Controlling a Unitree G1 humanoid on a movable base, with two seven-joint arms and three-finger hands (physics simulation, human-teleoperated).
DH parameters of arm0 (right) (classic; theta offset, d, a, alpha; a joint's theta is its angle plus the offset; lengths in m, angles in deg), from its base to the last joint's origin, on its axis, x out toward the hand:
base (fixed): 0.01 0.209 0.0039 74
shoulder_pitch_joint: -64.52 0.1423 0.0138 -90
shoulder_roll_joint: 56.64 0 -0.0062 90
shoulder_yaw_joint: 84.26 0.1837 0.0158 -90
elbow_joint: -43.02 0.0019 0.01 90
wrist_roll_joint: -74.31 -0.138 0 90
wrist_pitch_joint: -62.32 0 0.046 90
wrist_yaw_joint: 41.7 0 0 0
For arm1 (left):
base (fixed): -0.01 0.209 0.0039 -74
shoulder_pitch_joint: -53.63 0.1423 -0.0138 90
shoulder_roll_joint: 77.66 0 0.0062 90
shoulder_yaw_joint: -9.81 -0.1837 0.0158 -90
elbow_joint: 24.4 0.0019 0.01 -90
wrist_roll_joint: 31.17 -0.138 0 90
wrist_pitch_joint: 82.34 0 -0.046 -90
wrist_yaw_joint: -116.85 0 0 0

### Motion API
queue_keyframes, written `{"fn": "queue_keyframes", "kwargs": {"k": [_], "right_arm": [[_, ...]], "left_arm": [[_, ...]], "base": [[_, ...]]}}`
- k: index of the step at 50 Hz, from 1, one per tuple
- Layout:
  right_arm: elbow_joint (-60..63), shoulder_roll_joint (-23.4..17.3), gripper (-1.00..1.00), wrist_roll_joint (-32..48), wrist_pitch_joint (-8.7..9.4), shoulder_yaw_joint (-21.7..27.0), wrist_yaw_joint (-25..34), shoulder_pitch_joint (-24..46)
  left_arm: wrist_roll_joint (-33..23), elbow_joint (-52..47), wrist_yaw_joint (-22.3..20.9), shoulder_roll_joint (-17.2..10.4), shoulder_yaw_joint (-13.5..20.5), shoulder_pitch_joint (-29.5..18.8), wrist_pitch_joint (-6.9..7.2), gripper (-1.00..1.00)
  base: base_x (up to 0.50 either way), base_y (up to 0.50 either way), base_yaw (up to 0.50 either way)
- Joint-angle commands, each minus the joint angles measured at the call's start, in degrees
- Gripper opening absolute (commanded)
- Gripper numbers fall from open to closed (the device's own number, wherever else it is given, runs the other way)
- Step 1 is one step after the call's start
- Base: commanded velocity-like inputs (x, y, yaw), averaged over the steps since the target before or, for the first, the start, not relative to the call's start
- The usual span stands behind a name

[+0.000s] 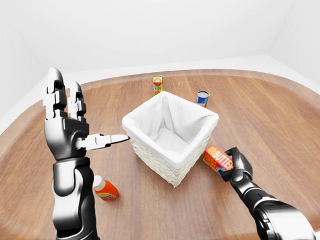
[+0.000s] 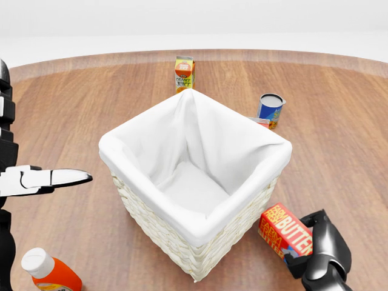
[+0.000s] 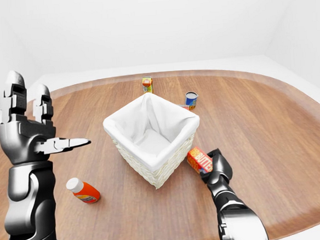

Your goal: Pick up the butter and put it in the basket.

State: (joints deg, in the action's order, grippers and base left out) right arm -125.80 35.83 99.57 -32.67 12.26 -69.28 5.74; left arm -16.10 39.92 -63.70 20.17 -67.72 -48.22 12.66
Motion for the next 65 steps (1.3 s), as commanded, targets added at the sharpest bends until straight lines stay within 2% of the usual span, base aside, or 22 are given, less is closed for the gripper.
{"fn": "queue_keyframes", "kwargs": {"k": [1, 6, 18, 20, 27, 33, 44, 46, 48, 49, 51, 54, 59, 65], "right_arm": [[0.36, -0.94, -1.0, 2.56, 0.0, 0.46, -2.43, 0.87], [0.57, -1.59, -1.0, 3.79, 0.0, 0.06, -2.43, 1.08], [4.11, -8.4, -1.0, -0.11, 0.0, 0.26, -2.43, 4.04], [4.78, -9.4, -1.0, 1.15, 0.0, -0.87, -2.43, 4.16], [9.75, -11.83, -1.0, 0.96, 0.0, -0.38, -0.76, 4.78], [16.87, -12.78, -1.0, 0.16, 0.0, 0.92, 2.34, 4.35], [33.61, -11.3, -1.0, 0.76, 0.0, 2.6, 8.3, 4.88], [41.35, -11.04, -1.0, 1.28, 3.6, 3.07, 11.42, 5.01], [41.95, -10.37, -1.0, 1.57, 3.19, 3.24, 10.99, 5.11], [42.72, -10.19, -1.0, 1.72, 3.7, 3.25, 11.26, 5.16], [46.49, -9.87, -1.0, 2.24, 5.91, 3.33, 12.31, 5.39], [49.36, -9.48, -1.0, 2.62, 7.91, 3.52, 13.29, 5.69], [53.73, -8.34, -1.0, 3.14, 9.96, 3.31, 14.25, 5.33], [58.67, -6.86, -1.0, 3.31, 10.0, 2.63, 17.21, 4.92]], "left_arm": [[0.92, -1.24, -0.49, 0.37, 0.45, 1.46, 0.0, 1.0], [0.96, -0.45, -0.56, 0.37, 0.4, 1.47, 0.0, 1.0], [1.02, 1.46, -0.32, 0.08, 0.37, 0.65, 0.0, 1.0], [0.97, 1.64, -0.21, 0.03, 0.32, 0.49, 0.0, 1.0], [0.96, 1.52, -0.02, -0.01, 0.17, 0.33, 0.0, 1.0], [1.15, 0.53, 0.06, -0.08, 0.33, 0.5, 0.0, 1.0], [1.48, 0.06, -0.08, -0.09, 0.75, 1.14, 0.0, 1.0], [1.66, 0.27, -0.14, -0.21, 1.11, 1.13, 0.0, 1.0], [1.76, 0.36, -0.21, -0.27, 1.29, 1.25, 0.0, 1.0], [1.75, 0.49, -0.25, -0.28, 1.32, 1.3, 0.0, 1.0], [1.78, 0.91, -0.43, -0.3, 1.46, 1.48, 0.0, 1.0], [1.87, 1.44, -0.57, -0.35, 1.59, 1.51, 0.0, 1.0], [2.03, 2.37, -0.87, -0.47, 1.83, 1.67, 0.0, 1.0], [2.27, 2.25, -0.83, -0.59, 2.03, 1.91, 0.0, 1.0]], "base": [[0.0, 0.0, 0.0], [0.0, 0.0, 0.0], [0.0, 0.0, 0.0], [0.0, 0.0, 0.0], [0.0, 0.0, 0.0], [0.0, 0.0, 0.0], [0.0, 0.0, 0.0], [0.0, 0.0, 0.0], [0.0, 0.0, 0.0], [0.0, 0.0, 0.0], [0.0, 0.0, 0.0], [0.0, 0.0, 0.0], [0.0, 0.0, 0.0], [0.0, 0.0, 0.0]]}}
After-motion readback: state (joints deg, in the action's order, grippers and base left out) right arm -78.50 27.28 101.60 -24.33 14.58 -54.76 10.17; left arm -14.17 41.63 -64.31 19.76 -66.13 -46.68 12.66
